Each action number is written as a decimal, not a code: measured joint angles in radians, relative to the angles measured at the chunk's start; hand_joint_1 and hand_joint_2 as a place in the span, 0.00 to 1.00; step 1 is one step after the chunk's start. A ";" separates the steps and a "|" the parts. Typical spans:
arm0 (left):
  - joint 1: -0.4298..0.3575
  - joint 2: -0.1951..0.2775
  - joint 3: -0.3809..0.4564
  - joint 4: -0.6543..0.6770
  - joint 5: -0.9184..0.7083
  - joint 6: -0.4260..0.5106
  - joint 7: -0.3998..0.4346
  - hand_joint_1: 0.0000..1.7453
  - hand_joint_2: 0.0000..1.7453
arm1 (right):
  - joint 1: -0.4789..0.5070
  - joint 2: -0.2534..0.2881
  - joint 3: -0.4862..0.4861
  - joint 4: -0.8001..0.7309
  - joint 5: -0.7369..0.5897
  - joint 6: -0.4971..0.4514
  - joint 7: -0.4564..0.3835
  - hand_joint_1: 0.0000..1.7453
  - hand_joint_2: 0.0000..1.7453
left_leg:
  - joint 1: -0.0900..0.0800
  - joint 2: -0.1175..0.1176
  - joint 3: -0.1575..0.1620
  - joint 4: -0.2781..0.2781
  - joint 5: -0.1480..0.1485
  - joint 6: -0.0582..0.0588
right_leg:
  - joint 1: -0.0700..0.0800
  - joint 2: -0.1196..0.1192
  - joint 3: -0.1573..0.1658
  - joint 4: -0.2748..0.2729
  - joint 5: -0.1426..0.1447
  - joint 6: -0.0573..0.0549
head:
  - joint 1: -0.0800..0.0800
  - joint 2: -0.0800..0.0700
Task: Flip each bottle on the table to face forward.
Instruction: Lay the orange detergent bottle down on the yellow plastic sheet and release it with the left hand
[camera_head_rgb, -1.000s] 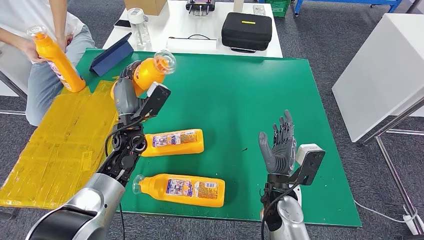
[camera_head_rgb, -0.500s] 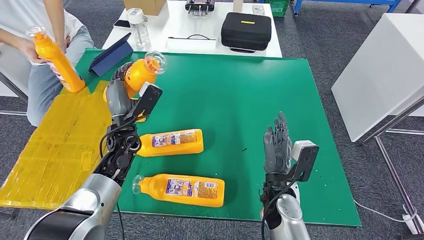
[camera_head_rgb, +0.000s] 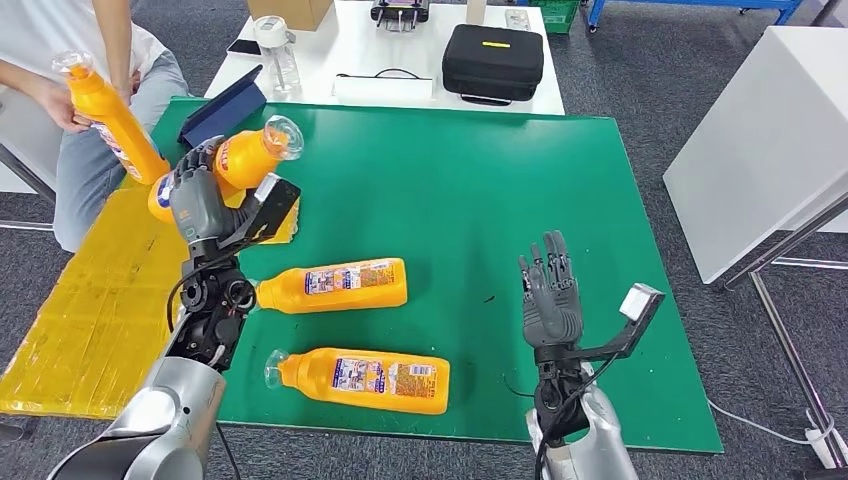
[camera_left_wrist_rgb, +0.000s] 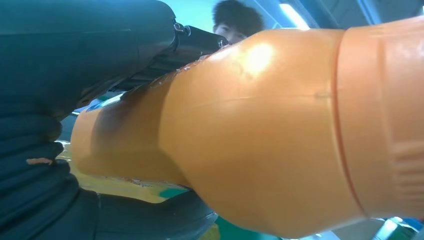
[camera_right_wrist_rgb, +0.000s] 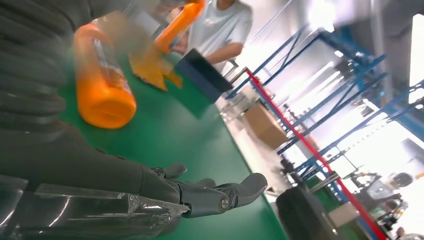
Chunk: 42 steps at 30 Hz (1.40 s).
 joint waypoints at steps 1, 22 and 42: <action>0.000 0.001 0.013 0.000 -0.003 0.000 -0.006 1.00 1.00 | 0.000 -0.004 -0.002 0.000 -0.005 0.012 -0.003 0.00 0.50 | 0.000 0.000 0.000 0.000 0.000 0.000 | 0.000 0.000 0.000 0.000 0.000 0.000 | 0.000 0.000; 0.030 0.236 -0.461 0.162 -0.235 -0.010 0.756 1.00 1.00 | 0.044 -0.120 0.073 -0.172 0.773 -0.484 -0.055 0.00 1.00 | 0.000 0.002 0.000 0.000 0.000 0.000 | 0.000 0.001 -0.001 0.000 0.000 0.000 | 0.000 0.000; 0.029 0.286 -0.580 0.258 -0.229 -0.194 0.811 0.00 1.00 | 0.149 -0.165 0.123 -0.381 1.111 -0.436 -0.023 0.00 1.00 | 0.000 0.002 -0.001 0.000 0.000 0.000 | 0.000 0.001 -0.002 0.000 0.000 0.000 | 0.000 0.000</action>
